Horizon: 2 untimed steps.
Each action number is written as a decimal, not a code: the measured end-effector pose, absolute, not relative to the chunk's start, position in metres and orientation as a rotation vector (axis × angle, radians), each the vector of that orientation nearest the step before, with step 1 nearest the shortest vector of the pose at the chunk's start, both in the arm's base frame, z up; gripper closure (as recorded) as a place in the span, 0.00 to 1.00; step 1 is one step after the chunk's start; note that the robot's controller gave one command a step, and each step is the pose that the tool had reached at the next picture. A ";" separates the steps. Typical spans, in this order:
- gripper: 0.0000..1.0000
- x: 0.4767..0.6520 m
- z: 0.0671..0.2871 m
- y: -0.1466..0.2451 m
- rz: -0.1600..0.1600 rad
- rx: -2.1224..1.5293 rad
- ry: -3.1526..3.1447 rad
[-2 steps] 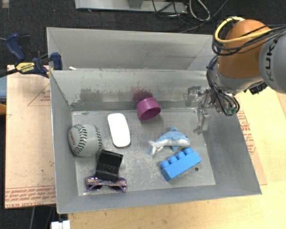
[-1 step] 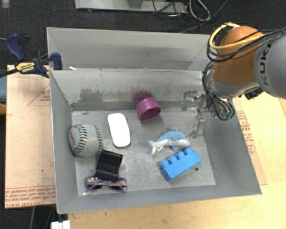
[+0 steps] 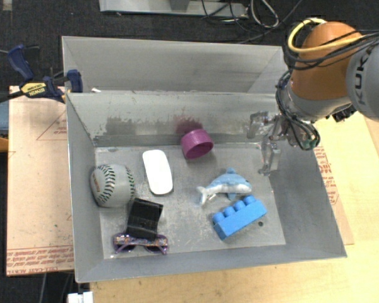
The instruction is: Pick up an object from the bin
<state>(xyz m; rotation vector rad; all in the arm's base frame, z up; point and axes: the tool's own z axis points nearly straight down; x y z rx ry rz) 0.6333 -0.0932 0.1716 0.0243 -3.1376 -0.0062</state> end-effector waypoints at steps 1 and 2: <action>0.00 0.638 0.148 -0.088 -0.007 -0.046 -3.141; 0.00 0.628 0.190 -0.088 0.002 0.015 -3.154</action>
Offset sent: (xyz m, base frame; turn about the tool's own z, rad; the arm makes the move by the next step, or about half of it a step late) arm -0.0066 0.0036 0.0198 0.0031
